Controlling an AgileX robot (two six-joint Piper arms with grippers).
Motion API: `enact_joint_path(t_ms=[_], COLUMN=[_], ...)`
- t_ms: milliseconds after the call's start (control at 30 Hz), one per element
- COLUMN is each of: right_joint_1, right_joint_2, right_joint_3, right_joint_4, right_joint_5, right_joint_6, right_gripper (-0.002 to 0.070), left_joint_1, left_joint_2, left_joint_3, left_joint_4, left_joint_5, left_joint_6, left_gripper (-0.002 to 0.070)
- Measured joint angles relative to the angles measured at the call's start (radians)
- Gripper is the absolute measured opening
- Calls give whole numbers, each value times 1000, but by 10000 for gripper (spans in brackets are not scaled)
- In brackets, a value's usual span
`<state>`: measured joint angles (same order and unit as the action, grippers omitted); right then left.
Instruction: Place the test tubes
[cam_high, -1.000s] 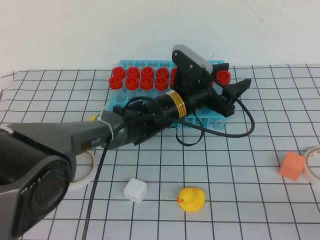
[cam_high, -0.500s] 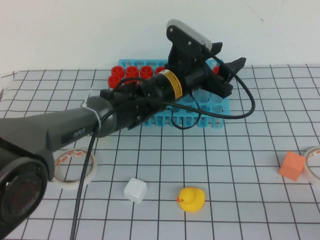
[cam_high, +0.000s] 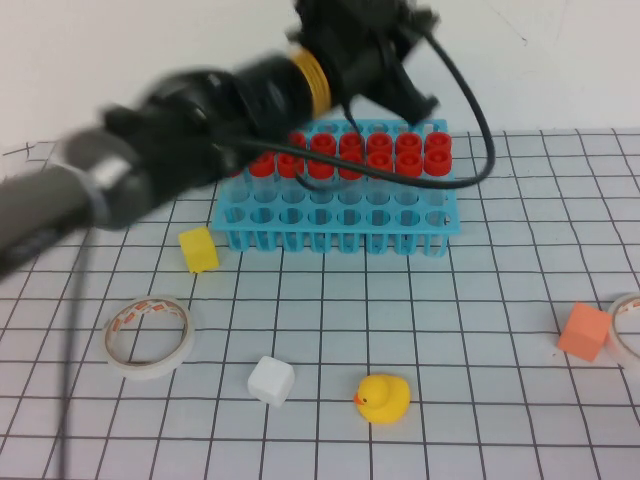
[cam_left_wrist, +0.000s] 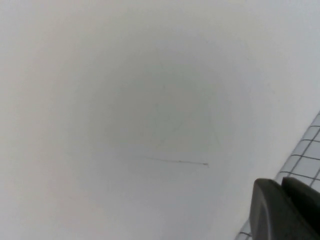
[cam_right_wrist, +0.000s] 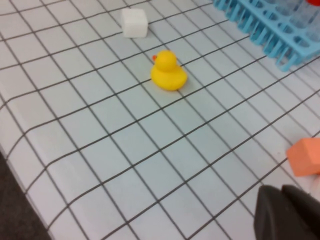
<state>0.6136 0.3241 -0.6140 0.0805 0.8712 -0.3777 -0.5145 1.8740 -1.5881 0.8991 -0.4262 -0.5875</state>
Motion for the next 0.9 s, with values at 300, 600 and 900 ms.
enact_joint_path(t_ms=[300, 600, 900], right_joint_1=[0, 0, 0], right_joint_2=[0, 0, 0], right_joint_3=[19, 129, 220], right_joint_4=[-27, -30, -30], right_joint_5=[-77, -263, -257], right_joint_6=[-4, -29, -27], right_gripper=[6, 5, 2], left_joint_1=[0, 0, 0], left_joint_2=[-322, -649, -925], left_joint_3=[21, 208, 513], left_joint_4=[457, 806, 842], left_joint_5=[243, 238, 250], left_joint_6=[-387, -687, -718], left_gripper=[1, 0, 0])
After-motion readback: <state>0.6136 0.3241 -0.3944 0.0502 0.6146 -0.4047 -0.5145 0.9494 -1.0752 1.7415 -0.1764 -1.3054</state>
